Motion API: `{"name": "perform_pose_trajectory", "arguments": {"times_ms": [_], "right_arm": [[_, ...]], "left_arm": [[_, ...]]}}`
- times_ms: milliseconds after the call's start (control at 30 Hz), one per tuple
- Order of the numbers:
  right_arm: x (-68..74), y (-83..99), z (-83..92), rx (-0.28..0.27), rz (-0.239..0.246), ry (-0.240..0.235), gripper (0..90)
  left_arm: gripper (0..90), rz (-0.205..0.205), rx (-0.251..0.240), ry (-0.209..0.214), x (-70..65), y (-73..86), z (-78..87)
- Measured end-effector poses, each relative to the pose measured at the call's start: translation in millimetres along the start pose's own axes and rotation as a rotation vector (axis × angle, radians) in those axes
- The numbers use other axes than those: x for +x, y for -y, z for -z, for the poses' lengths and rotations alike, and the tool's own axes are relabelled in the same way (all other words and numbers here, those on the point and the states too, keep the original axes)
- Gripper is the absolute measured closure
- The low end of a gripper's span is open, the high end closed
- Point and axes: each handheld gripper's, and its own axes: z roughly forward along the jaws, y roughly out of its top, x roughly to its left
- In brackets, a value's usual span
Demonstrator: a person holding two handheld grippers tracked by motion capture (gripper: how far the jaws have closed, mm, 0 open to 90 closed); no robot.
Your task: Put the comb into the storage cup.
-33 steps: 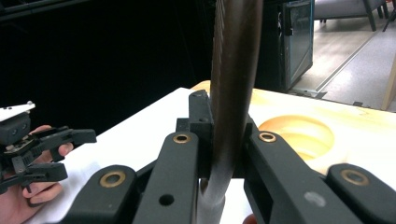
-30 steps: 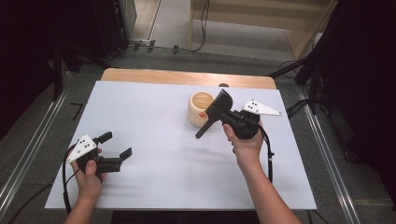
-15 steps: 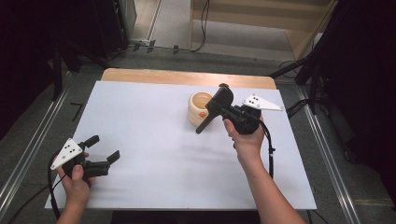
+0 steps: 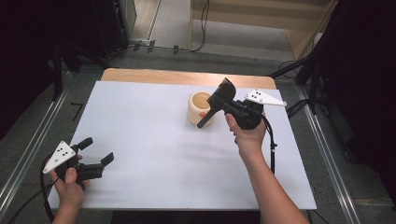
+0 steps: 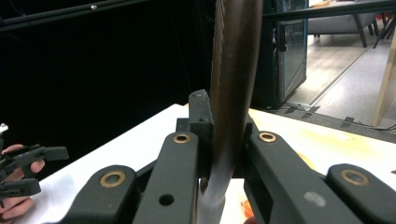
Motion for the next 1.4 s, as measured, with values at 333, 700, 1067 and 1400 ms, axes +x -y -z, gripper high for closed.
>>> {"name": "perform_pose_trajectory", "arguments": {"times_ms": [333, 700, 1067, 1400], "right_arm": [[-8.3, -9.3, 0.0, -0.023, -0.012, 0.002, 83.7], [-15.8, -15.8, -2.0, -0.042, -0.02, 0.018, 83.7], [-24.1, -25.6, -2.3, -0.057, -0.018, 0.027, 83.7], [-35.0, -33.5, -6.1, -0.073, -0.03, 0.053, 83.7]], "left_arm": [[0.0, -0.005, -0.011, 0.005, 0.0, 4.0, -1.3], [0.0, -0.008, -0.009, 0.014, -1.9, 6.6, -1.7], [0.0, -0.005, -0.011, 0.018, -1.6, 6.9, -1.5], [0.0, -0.002, -0.018, 0.015, -0.8, 7.1, -0.9]]}}
